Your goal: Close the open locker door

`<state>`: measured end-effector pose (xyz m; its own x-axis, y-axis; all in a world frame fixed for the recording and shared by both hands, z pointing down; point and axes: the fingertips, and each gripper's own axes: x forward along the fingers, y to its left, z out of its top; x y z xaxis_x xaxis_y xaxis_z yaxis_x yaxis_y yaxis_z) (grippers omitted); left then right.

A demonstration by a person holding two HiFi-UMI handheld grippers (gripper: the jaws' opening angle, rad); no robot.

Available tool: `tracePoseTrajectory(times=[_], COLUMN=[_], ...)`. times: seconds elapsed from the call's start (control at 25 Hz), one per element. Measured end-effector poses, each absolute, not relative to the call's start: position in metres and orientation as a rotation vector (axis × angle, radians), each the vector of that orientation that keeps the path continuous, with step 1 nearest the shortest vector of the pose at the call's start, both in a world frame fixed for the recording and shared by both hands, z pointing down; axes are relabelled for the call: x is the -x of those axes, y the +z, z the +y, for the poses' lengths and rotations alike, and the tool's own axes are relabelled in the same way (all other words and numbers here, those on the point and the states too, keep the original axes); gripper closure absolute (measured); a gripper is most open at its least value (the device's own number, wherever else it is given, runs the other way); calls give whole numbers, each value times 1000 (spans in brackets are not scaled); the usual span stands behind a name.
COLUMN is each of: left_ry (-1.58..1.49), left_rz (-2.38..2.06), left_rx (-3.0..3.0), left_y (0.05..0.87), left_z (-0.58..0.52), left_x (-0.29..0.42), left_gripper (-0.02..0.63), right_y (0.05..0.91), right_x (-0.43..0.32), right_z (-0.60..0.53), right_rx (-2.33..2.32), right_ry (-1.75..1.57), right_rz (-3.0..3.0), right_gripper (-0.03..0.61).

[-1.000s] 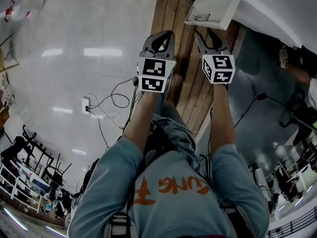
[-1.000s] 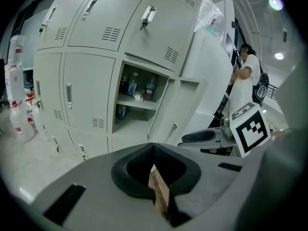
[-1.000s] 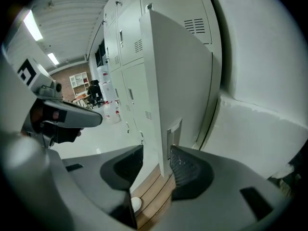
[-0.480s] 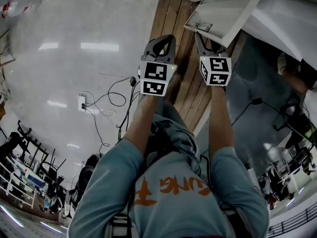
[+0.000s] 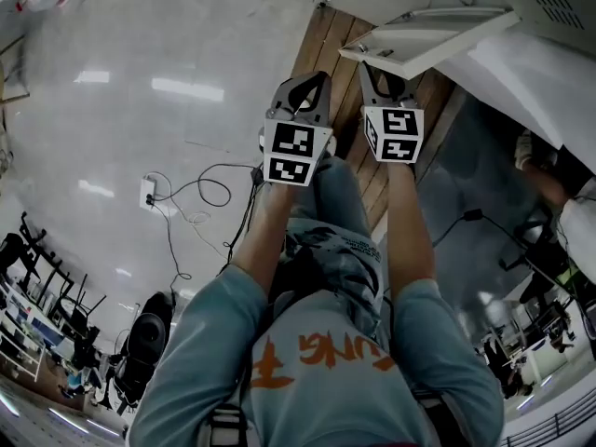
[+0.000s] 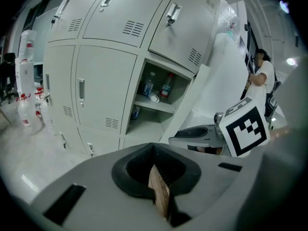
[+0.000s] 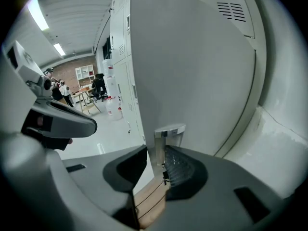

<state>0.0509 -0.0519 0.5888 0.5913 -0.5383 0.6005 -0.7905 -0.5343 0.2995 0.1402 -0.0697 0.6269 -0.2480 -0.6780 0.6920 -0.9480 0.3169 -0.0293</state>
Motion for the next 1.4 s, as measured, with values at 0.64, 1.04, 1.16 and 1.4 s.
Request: tracePoseTrajectory(times=[0.64, 1.04, 1.16, 1.4], left_ry=[482, 420, 410, 398], left_rz=[-1299, -1361, -1383, -1431], left_rx=[-2140, -2125, -2129, -2098], left_y=[589, 585, 583, 588], left_z=[-111, -143, -154, -163], left_x=[-6, -9, -10, -6], left_gripper=[597, 597, 597, 597], right_y=[627, 624, 623, 624], right_x=[-112, -108, -109, -112], right_z=[-140, -186, -199, -218], right_rx=[-1421, -1422, -1425, -1426], right_ry=[569, 520, 509, 489], right_rz=[-2045, -2063, -2074, -2088], right_gripper=[468, 492, 497, 508])
